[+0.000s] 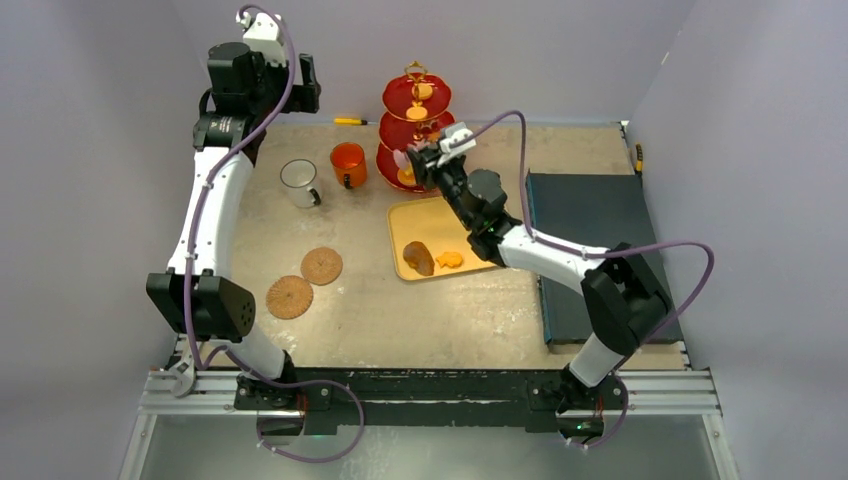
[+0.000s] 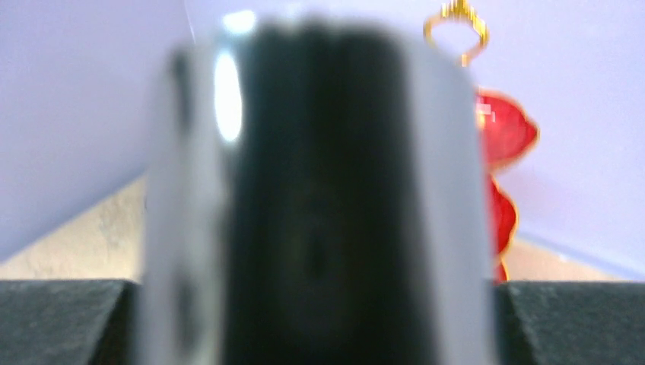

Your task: Serve the afternoon tea

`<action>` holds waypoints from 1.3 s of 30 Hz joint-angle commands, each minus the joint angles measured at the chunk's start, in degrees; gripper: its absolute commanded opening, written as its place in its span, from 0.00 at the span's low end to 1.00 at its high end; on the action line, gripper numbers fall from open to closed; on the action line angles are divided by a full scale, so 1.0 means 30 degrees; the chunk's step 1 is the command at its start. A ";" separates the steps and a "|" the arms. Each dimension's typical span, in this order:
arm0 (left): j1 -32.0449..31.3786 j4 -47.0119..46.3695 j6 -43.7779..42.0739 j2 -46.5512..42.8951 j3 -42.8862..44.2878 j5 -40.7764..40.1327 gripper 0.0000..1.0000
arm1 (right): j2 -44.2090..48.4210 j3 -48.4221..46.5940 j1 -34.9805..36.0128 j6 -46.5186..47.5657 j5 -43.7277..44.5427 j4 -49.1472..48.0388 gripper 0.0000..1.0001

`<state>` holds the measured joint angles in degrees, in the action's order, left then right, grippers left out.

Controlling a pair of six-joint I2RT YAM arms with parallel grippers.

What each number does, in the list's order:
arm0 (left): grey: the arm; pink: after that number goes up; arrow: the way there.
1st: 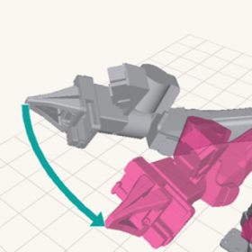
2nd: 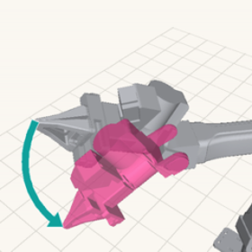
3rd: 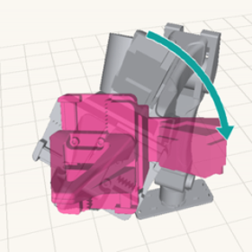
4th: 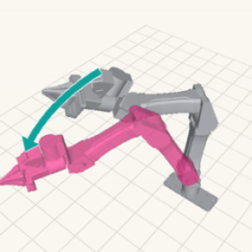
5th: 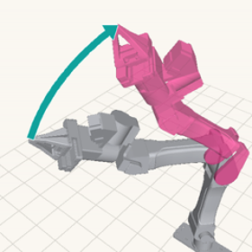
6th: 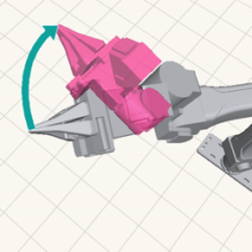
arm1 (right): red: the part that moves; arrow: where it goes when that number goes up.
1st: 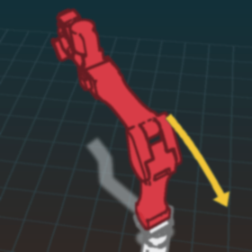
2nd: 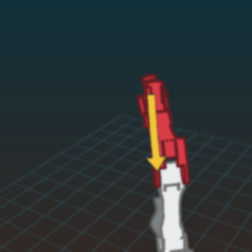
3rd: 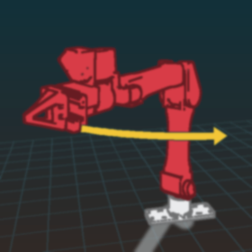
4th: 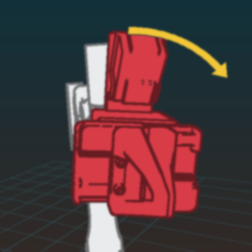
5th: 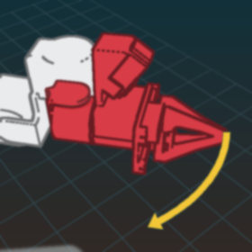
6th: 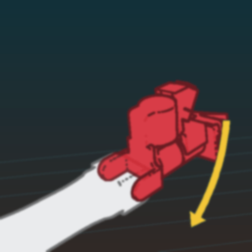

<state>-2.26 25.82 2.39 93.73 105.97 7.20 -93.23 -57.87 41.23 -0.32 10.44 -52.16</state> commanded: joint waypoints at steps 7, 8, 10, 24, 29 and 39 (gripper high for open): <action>0.0305 -0.0689 -0.0267 -0.0952 -0.0219 0.0535 0.99 | -0.3907 -0.6232 -0.0933 -0.0483 -0.0847 0.0249 0.33; 0.0339 -0.0708 -0.0255 -0.0952 -0.0185 0.0614 0.99 | -0.4157 -0.6475 -0.1028 -0.0532 -0.0868 0.0289 0.33; 0.0341 -0.0780 -0.0256 -0.0923 -0.0130 0.0720 0.99 | -0.4574 -0.6950 -0.1142 -0.0541 -0.0857 0.0354 0.33; 0.0549 -0.0731 -0.0260 -0.0718 -0.0224 0.0944 0.99 | -0.7165 -0.8567 -0.1735 -0.0552 0.0299 -0.1153 0.34; 0.0602 -0.0698 -0.0300 -0.0638 -0.0328 0.1041 0.99 | -0.7493 -0.8445 -0.2054 -0.1358 0.0593 -0.1650 0.36; 0.0617 -0.0727 -0.0245 -0.0591 -0.0543 0.1293 0.99 | -0.6766 -0.7313 -0.2098 -0.0998 0.0938 -0.2065 0.63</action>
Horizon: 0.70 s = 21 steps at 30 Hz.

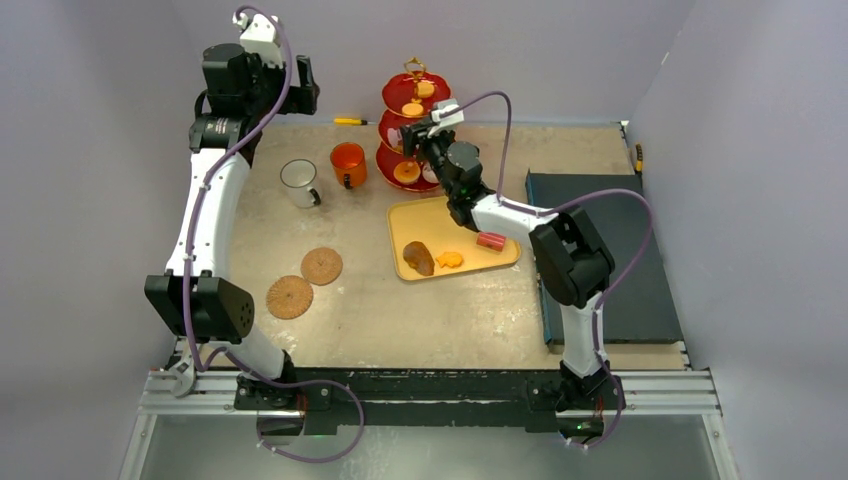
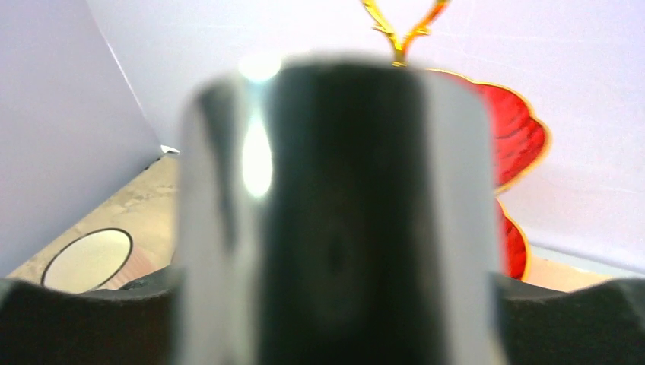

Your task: Serve the afternoon tea

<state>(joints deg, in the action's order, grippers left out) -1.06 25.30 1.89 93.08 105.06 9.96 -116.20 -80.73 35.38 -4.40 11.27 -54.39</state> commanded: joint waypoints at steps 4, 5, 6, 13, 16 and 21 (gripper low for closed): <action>0.0222 -0.0594 0.0065 -0.0409 -0.0377 0.0645 0.99 | 0.1721 0.1095 -0.0156 0.0832 0.0876 -0.1655 0.65; 0.0209 -0.0609 0.0076 -0.0410 -0.0450 0.0747 0.99 | 0.2038 0.1435 -0.0146 0.0964 0.1002 -0.1829 0.65; 0.0225 -0.0636 0.0099 -0.0414 -0.0569 0.0903 0.99 | 0.2426 0.1804 -0.0133 0.1028 0.0999 -0.1877 0.64; 0.0187 -0.1637 0.0150 0.0095 -0.1962 0.4301 0.99 | 0.5445 0.5042 -0.0123 0.0999 0.1559 -0.1573 0.63; 0.0043 -0.2297 0.0245 0.1035 -0.1568 0.6635 0.99 | 0.6860 0.6283 -0.0132 0.0830 0.1833 -0.1253 0.62; -0.0937 -0.3841 -0.0069 0.2891 -0.0487 1.0665 0.99 | 0.9558 0.8085 -0.0132 0.0584 0.2314 0.1016 0.61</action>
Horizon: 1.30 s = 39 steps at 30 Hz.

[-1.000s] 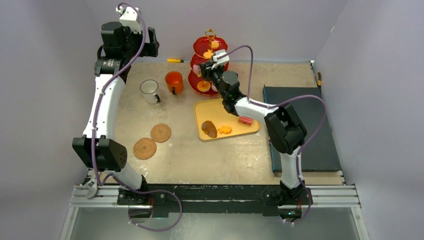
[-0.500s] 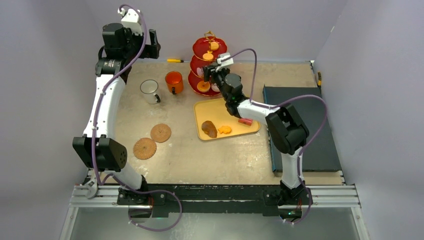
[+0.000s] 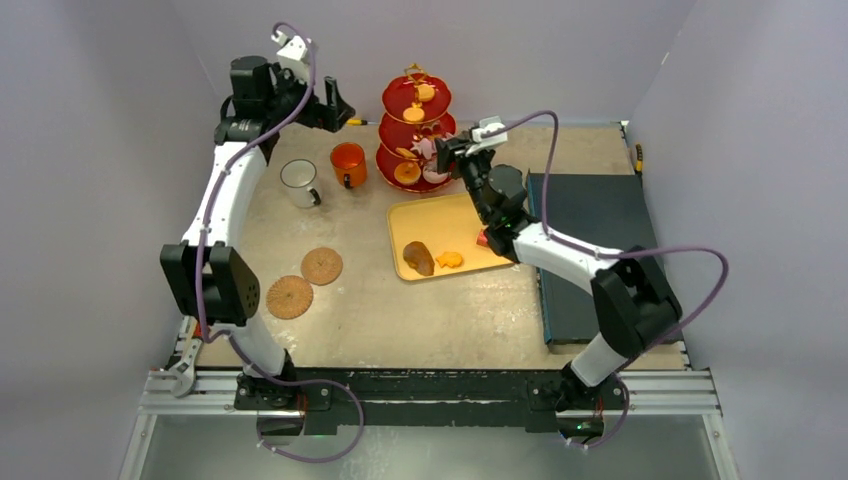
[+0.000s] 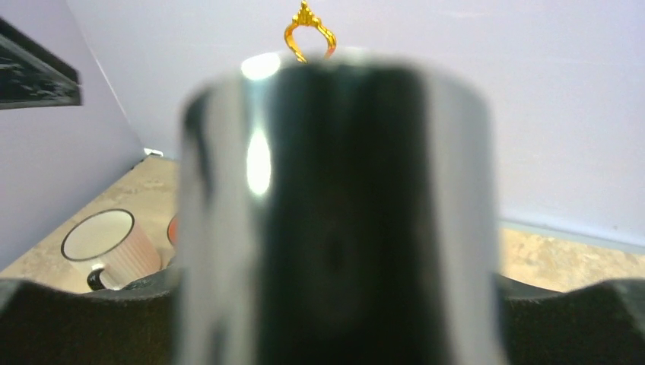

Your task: Serve the afternoon tea

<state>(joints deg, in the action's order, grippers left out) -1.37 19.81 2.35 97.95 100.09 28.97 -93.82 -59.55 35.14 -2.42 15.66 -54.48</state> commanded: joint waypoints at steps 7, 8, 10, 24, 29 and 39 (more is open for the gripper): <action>-0.2391 -0.3613 -0.0667 0.4374 0.3454 0.6972 0.98 | 0.5325 0.4557 -0.0052 -0.1250 0.2263 0.4134 0.62; -0.2658 -0.3766 -0.0692 0.4761 0.3882 0.6883 0.97 | 0.5699 0.5007 -0.0052 -0.1323 0.2457 0.4534 0.62; -0.3110 -0.4317 -0.0695 0.5271 0.4475 0.6607 0.95 | 0.6351 0.5743 -0.0052 -0.1527 0.2869 0.5324 0.62; -0.3706 -0.7705 0.1614 0.9793 0.9142 0.7939 0.87 | 0.7391 0.7574 -0.0136 -0.3142 0.4210 0.8205 0.64; -0.3708 -0.8241 0.2207 1.1350 1.0878 0.8796 0.75 | 0.7811 0.7642 -0.0169 -0.3389 0.4218 0.8631 0.64; -0.3785 -1.2110 0.4842 1.3151 1.2583 0.8698 0.39 | 0.8311 0.7673 -0.0223 -0.4201 0.4223 0.9792 0.63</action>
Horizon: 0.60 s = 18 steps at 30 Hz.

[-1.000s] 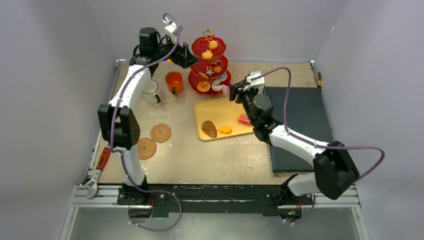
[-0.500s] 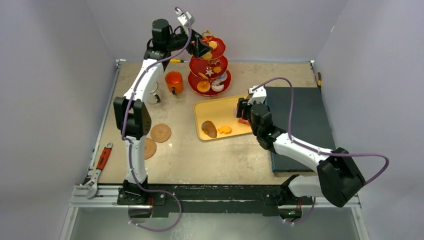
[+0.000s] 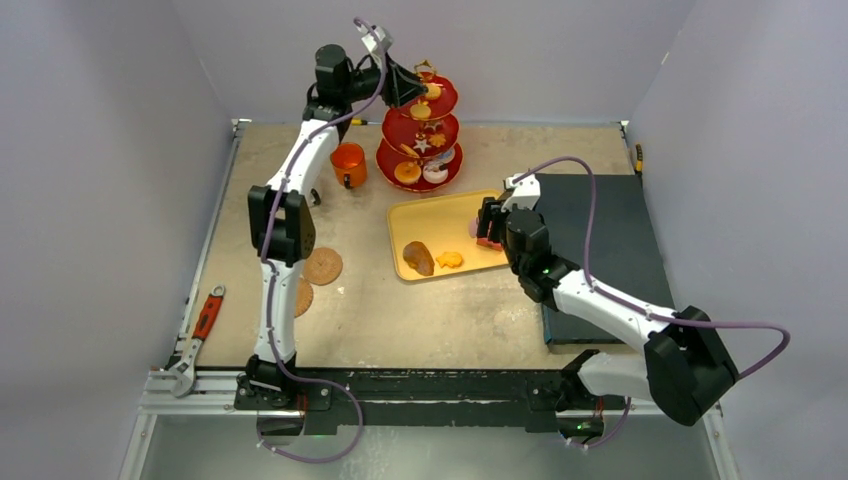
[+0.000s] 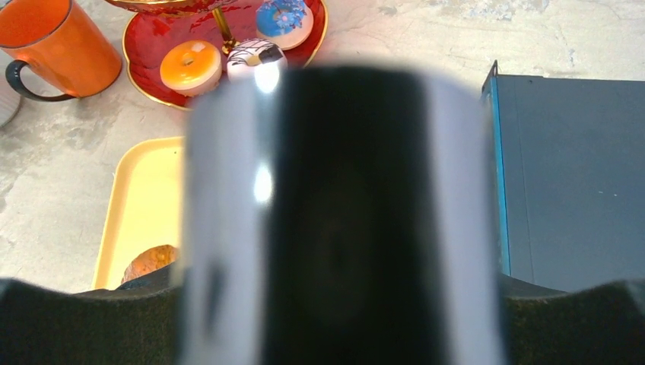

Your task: Serve the afternoon tea

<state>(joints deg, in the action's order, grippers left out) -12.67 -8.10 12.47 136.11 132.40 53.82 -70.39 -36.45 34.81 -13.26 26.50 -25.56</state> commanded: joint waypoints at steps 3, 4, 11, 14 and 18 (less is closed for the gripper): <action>-0.0189 -0.3323 0.1551 0.0522 0.1756 -0.0221 0.23 | 0.0498 -0.0008 -0.0133 -0.0640 0.0639 0.0258 0.63; -0.0270 -0.3349 0.1376 0.0469 0.1685 -0.0437 0.20 | 0.0499 0.0013 -0.0145 -0.0670 0.0652 0.0259 0.63; -0.0532 -0.2531 -0.0393 -0.0137 0.1011 -0.1288 0.19 | 0.0383 -0.0086 -0.0162 -0.0679 0.0535 0.0092 0.62; -0.0447 -0.1674 -0.1528 -0.0888 0.0328 -0.1323 0.22 | 0.0407 -0.0032 -0.0172 -0.0721 0.0401 0.0012 0.62; -0.0139 -0.1274 -0.2674 -0.2510 -0.1778 -0.0560 0.46 | 0.0493 0.0078 -0.0177 -0.0652 0.0337 -0.0121 0.62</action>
<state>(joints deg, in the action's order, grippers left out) -14.00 -13.32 9.82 135.63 130.61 50.61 -70.04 -36.38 34.48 -14.57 26.48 -23.83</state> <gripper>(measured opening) 0.342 0.626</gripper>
